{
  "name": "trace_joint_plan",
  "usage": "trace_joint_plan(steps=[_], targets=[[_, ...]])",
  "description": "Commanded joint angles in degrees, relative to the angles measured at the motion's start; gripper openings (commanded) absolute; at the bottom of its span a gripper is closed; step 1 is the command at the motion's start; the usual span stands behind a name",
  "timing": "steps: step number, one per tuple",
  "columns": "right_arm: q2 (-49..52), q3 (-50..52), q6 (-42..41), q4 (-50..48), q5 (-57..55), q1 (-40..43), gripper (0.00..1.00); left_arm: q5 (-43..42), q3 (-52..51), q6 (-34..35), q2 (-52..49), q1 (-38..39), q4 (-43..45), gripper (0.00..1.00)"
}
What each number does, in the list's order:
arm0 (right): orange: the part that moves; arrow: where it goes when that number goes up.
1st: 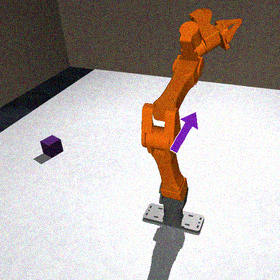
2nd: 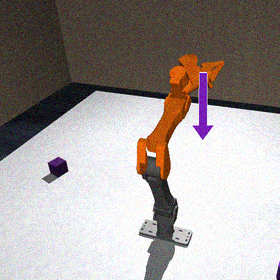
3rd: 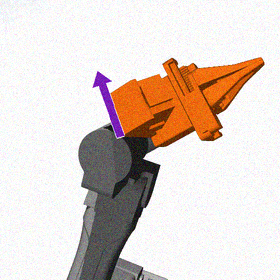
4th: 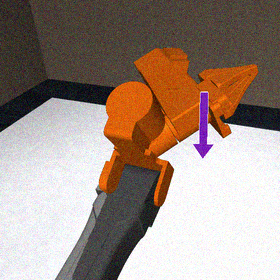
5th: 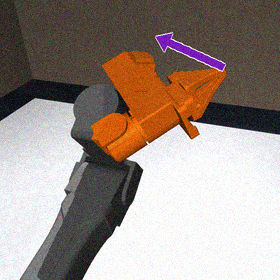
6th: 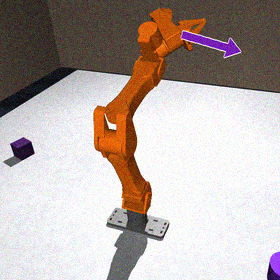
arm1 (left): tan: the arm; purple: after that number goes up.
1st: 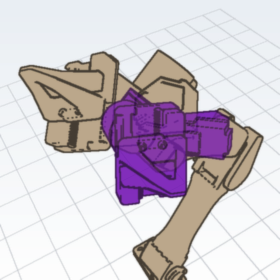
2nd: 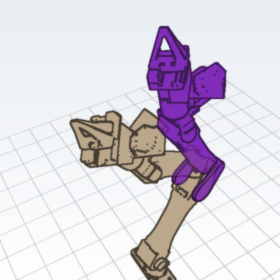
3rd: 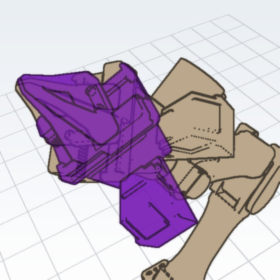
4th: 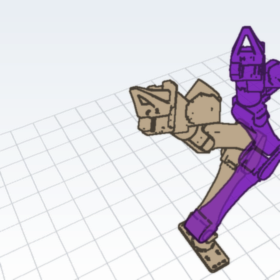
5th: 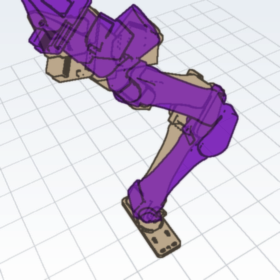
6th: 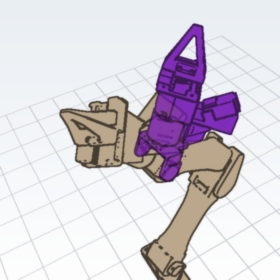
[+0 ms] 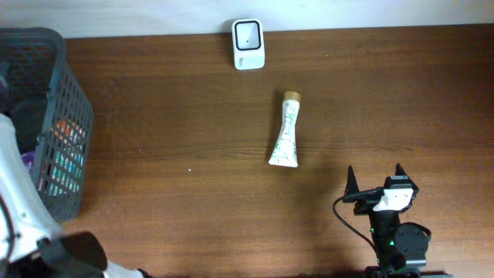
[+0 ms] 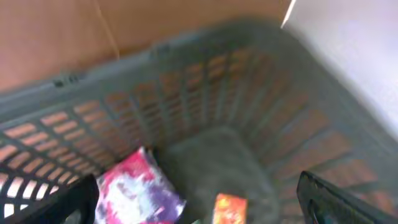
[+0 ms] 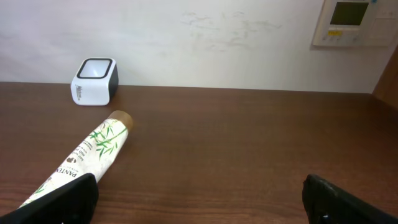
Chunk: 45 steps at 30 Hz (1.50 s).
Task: Scan the item barcode
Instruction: 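Grasp the red-purple tissue pack in the basket with the left gripper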
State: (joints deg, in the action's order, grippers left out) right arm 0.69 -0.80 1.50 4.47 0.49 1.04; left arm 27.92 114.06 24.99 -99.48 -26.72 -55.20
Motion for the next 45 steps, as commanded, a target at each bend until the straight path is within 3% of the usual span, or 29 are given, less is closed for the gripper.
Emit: trace_joint_plan(steps=[1, 3, 6, 18, 24, 26, 28, 29, 30, 34, 38, 43, 45], targets=[[-0.4, 0.5, 0.0, 0.1, 0.3, -0.3, 0.99, -1.6, -0.3, -0.9, -5.6, -2.9, -3.1, 1.0], [-0.4, 0.5, 0.0, 0.1, 0.3, -0.3, 0.99, -1.6, -0.3, -0.5, -9.1, -4.1, -5.0, 1.0], [-0.4, 0.5, 0.0, 0.1, 0.3, -0.3, 0.98, -1.7, -0.3, 5.6, -14.4, -5.4, -7.8, 0.99], [-0.4, 0.5, 0.0, 0.1, 0.3, -0.3, 0.99, -1.6, -0.5, 5.8, -29.3, -7.5, -9.1, 0.99], [-0.4, 0.5, 0.0, 0.1, 0.3, -0.3, 0.98, -1.6, -0.5, 5.8, -34.7, -7.7, -9.4, 0.94], [-0.4, 0.5, 0.0, 0.1, 0.3, -0.3, 0.99, -1.6, -0.5, 5.8, -35.3, -7.7, -9.9, 0.84], [-0.4, 0.5, 0.0, 0.1, 0.3, -0.3, 0.98, -1.8, -0.5, 4.9, -35.3, -7.7, -10.7, 0.21], [-0.4, 0.5, 0.0, 0.1, 0.3, -0.3, 0.99, -1.8, -0.4, 4.9, -35.2, -7.7, -11.1, 0.07], [-0.4, 0.5, 0.0, 0.1, 0.3, -0.3, 0.98, -1.8, 0.0, 4.9, -35.2, -7.7, -12.2, 0.0], [-0.4, 0.5, 0.0, 0.1, 0.3, -0.3, 0.99, -2.9, 6.0, 4.9, -35.1, -7.7, -17.6, 0.0], [-0.4, 0.5, 0.0, 0.1, 0.3, -0.3, 0.99, -22.9, 23.7, 5.0, -30.3, -7.7, -23.6, 0.0], [-0.4, 0.5, 0.0, 0.1, 0.3, -0.3, 0.99, -25.9, 36.7, 5.5, -21.0, -7.6, -23.5, 0.0], [-0.4, 0.5, 0.0, 0.1, 0.3, -0.3, 0.99, -31.8, 39.3, 6.0, -16.6, -7.6, -22.6, 0.0]])
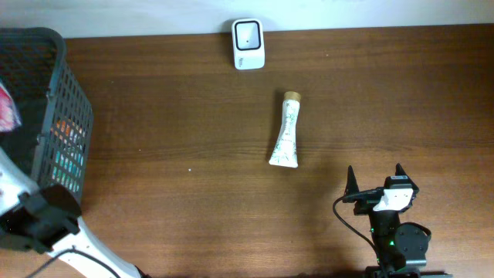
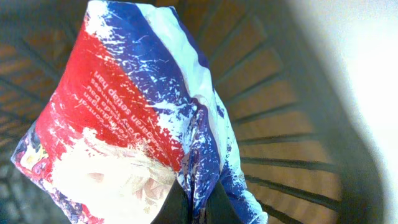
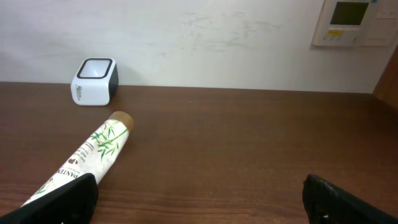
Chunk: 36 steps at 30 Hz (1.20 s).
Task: Scan the item barcode
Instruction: 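Grasp the red-purple tissue pack in the basket with the left gripper, then place the red-purple pack left of the bamboo tube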
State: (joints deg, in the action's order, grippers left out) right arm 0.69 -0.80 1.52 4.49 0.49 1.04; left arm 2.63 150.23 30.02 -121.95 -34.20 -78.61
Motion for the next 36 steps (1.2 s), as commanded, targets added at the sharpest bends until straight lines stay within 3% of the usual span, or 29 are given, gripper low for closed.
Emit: trace_joint_plan(steps=[1, 4, 7, 10, 15, 21, 26, 28, 34, 36], targets=[[-0.4, 0.5, 0.0, 0.0, 0.3, -0.3, 0.99, -12.5, 3.4, 2.0, 8.0, -0.1, 1.7, 0.0], [-0.4, 0.5, 0.0, 0.0, 0.3, -0.3, 0.98, -27.3, 3.4, 2.1, 13.3, 0.9, 5.9, 0.0], [-0.4, 0.5, 0.0, 0.0, 0.3, -0.3, 0.98, -28.4, 3.4, -1.0, 16.7, 6.6, 8.5, 0.0], [-0.4, 0.5, 0.0, 0.0, 0.3, -0.3, 0.98, -28.3, 3.4, -14.3, 17.4, 15.4, 8.2, 0.0], [-0.4, 0.5, 0.0, 0.0, 0.3, -0.3, 0.99, -28.3, 0.5, -35.8, 16.5, 33.5, -1.8, 0.0], [-0.4, 0.5, 0.0, 0.0, 0.3, -0.3, 0.99, -27.3, -19.7, -36.2, 16.5, 44.8, -0.5, 0.0], [-0.4, 0.5, 0.0, 0.0, 0.3, -0.3, 0.99, -23.6, -45.7, -36.1, 16.5, 52.7, 16.4, 0.0], [-0.4, 0.5, 0.0, 0.0, 0.3, -0.3, 0.99, -18.8, -53.8, -31.7, 16.5, 55.8, 24.3, 0.0], [-0.4, 0.5, 0.0, 0.0, 0.3, -0.3, 0.99, -12.8, -64.2, -25.2, 14.2, 61.5, 41.2, 0.0], [-0.4, 0.5, 0.0, 0.0, 0.3, -0.3, 0.99, -11.5, -64.2, -25.3, 11.5, 62.6, 43.6, 0.1]])
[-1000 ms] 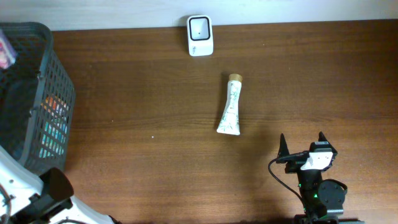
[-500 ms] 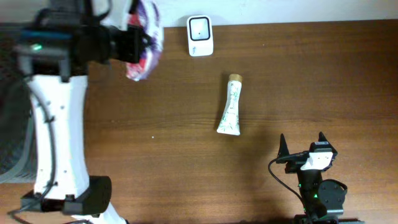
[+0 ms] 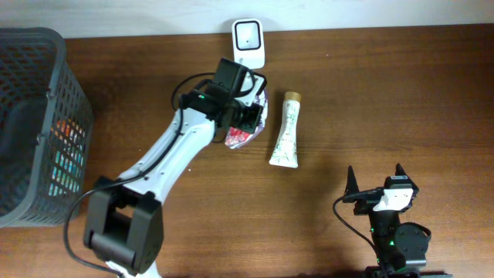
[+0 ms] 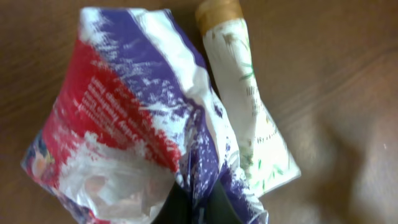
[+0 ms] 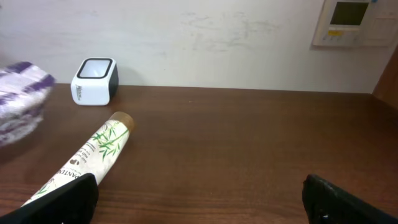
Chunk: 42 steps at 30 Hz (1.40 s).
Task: Scan the item barcode
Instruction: 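Place the red-purple pack left of the bamboo tube, then grasp a small green tissue pack in the basket with the left gripper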
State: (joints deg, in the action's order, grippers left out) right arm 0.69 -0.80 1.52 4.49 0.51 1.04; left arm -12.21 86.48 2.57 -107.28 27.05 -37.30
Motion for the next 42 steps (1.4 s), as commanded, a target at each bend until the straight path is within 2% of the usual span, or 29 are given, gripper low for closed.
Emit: trace_joint_plan(steps=[1, 2, 3, 6, 8, 12, 15, 16, 18, 19, 22, 25, 29, 31, 32, 35, 39, 41, 42], targets=[[-0.4, 0.5, 0.0, 0.0, 0.3, -0.3, 0.99, 4.8, -0.4, 2.2, -4.7, 1.9, 3.2, 0.23], [-0.4, 0.5, 0.0, 0.0, 0.3, -0.3, 0.99, 4.7, -0.4, 2.2, -5.7, 2.0, 3.5, 0.39], [-0.4, 0.5, 0.0, 0.0, 0.3, -0.3, 0.98, 4.6, -0.4, 2.1, -6.1, 2.0, 3.1, 0.51], [-0.4, 0.5, 0.0, 0.0, 0.3, -0.3, 0.99, 4.6, 1.7, 2.1, -5.3, 1.7, 0.6, 0.6], [-0.4, 0.5, 0.0, 0.0, 0.3, -0.3, 0.99, 4.6, 4.9, 2.1, -3.8, 1.2, -1.9, 0.61], [-0.4, 0.5, -0.1, 0.0, 0.3, -0.3, 0.99, 7.6, 18.1, 2.1, 4.1, -3.4, -12.7, 0.65], [-0.4, 0.5, 0.0, 0.0, 0.3, -0.3, 0.99, 7.7, 26.1, 2.1, 11.1, -10.4, -17.1, 0.68], [-0.4, 0.5, 0.0, 0.0, 0.3, -0.3, 0.99, 7.8, 28.7, 2.1, 14.7, -15.5, -17.2, 0.76], [-0.4, 0.5, 0.0, 0.0, 0.3, -0.3, 0.99, 7.8, 31.1, 2.1, 19.6, -25.2, -16.2, 0.82], [-0.4, 0.5, 0.0, 0.0, 0.3, -0.3, 0.99, 9.4, 31.2, 2.2, 21.5, -30.7, -15.0, 0.88], [-0.4, 0.5, 0.0, 0.0, 0.3, -0.3, 0.99, 18.8, 31.0, 2.1, 22.1, -46.2, -14.9, 0.89], [-0.4, 0.5, 0.0, 0.0, 0.3, -0.3, 0.99, 18.9, 30.7, 2.1, 16.4, -58.4, -18.9, 0.91], [-0.4, 0.5, 0.0, 0.0, 0.3, -0.3, 0.99, 18.9, 30.7, 1.2, 3.0, -66.3, -27.4, 0.91], [-0.4, 0.5, 0.0, 0.0, 0.3, -0.3, 0.99, 18.1, 30.7, -3.6, -4.3, -68.9, -31.4, 0.91], [-0.4, 0.5, -0.1, 0.0, 0.3, -0.3, 0.99, 14.8, 30.7, -6.2, -7.0, -69.9, -32.8, 0.91], [-0.4, 0.5, 0.0, 0.0, 0.3, -0.3, 0.98, -3.7, 30.7, -19.3, -15.1, -72.8, -39.0, 0.93], [-0.4, 0.5, 0.0, 0.0, 0.3, -0.3, 0.99, -12.4, 30.6, -28.7, -20.3, -73.5, -44.3, 0.95], [-0.4, 0.5, 0.0, 0.0, 0.3, -0.3, 0.99, -12.4, 30.6, -29.3, -21.1, -73.5, -45.4, 0.91], [-0.4, 0.5, 0.0, 0.0, 0.3, -0.3, 0.99, -12.1, 30.6, -29.3, -22.1, -73.5, -46.2, 0.84]])
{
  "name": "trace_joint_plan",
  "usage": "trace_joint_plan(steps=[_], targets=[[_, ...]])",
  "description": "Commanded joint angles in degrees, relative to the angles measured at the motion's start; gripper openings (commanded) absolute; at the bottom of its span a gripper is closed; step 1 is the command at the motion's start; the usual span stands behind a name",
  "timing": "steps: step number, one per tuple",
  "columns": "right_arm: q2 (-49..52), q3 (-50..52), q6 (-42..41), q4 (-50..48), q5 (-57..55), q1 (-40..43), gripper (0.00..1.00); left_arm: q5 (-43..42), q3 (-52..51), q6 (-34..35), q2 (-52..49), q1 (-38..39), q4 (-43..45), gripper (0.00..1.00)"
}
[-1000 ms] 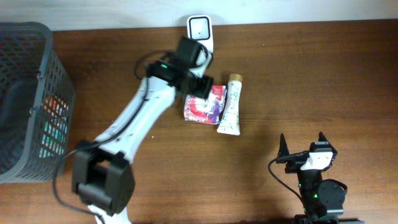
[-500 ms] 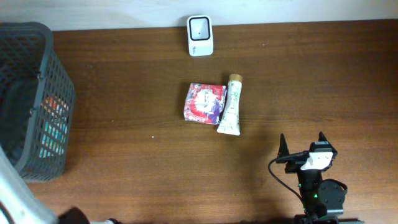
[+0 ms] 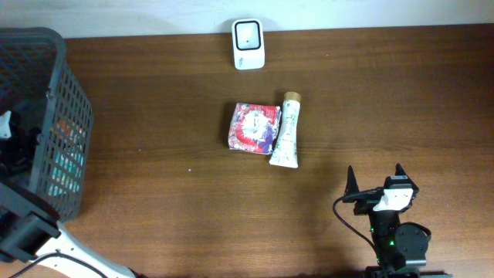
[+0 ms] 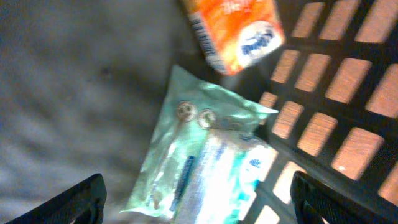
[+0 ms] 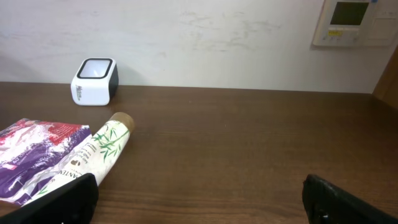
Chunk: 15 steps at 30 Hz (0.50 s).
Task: Scan the item barcode
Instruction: 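Grasp a small green tissue pack in the basket with the left gripper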
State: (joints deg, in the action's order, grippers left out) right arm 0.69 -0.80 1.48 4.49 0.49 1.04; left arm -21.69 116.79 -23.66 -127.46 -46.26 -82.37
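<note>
The white barcode scanner stands at the table's far edge, also seen in the right wrist view. A red and purple packet lies flat on the table, touching the left side of a white tube with a gold cap. My left gripper is open inside the grey basket, right above a teal packet with an orange packet beyond it. At the near right my right gripper stands open and holds nothing.
The basket's mesh wall runs close on the left gripper's right side. The right wrist view shows the tube and the red and purple packet at the left, with a wall panel behind the table.
The red and purple packet has left my left gripper and lies on the table beside the tube. The left gripper, now open, has gone from below the scanner back into the basket.
My left gripper was open in the basket over a red and purple packet. Then it was shut on that packet at the basket. Then it held it on the table side just below the scanner. Now the packet lies by the tube. The right arm stayed still.
</note>
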Motion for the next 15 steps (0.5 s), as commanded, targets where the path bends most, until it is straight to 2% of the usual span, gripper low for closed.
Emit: trace_joint_plan(steps=[1, 4, 5, 6, 7, 8, 10, 11, 15], targets=[[-0.4, 0.5, 0.0, 0.0, 0.3, -0.3, 0.99, -2.5, 0.2, -3.0, -2.7, -0.2, -1.5, 0.83], [-0.4, 0.5, 0.0, 0.0, 0.3, -0.3, 0.99, 0.1, -3.7, -2.7, -4.2, -0.2, -0.8, 0.84], [-0.4, 0.5, 0.0, 0.0, 0.3, -0.3, 0.99, 0.3, -5.2, -2.6, -4.2, -0.2, 0.2, 0.75], [-0.4, 0.5, 0.0, 0.0, 0.3, -0.3, 0.99, 0.5, -6.8, -2.6, -4.2, -0.2, 1.1, 0.5], [-0.4, 0.5, 0.0, 0.0, 0.3, -0.3, 0.99, 0.5, -7.0, -2.6, -4.2, -0.2, 1.4, 0.38], [-0.4, 0.5, 0.0, 0.0, 0.3, -0.3, 0.99, 0.5, -7.0, -2.6, -4.2, -0.2, 1.5, 0.3], [-0.4, 0.5, 0.0, 0.0, 0.3, -0.3, 0.99, 0.5, -7.0, -2.6, -4.2, -0.2, 1.4, 0.04], [-0.4, 0.5, 0.0, 0.0, 0.3, -0.3, 0.99, 0.5, -6.3, -2.6, -4.2, -0.3, 1.0, 0.0], [-0.4, 0.5, 0.0, 0.0, 0.3, -0.3, 0.99, 0.5, 4.9, 2.0, -4.2, -0.3, -2.5, 0.0]])
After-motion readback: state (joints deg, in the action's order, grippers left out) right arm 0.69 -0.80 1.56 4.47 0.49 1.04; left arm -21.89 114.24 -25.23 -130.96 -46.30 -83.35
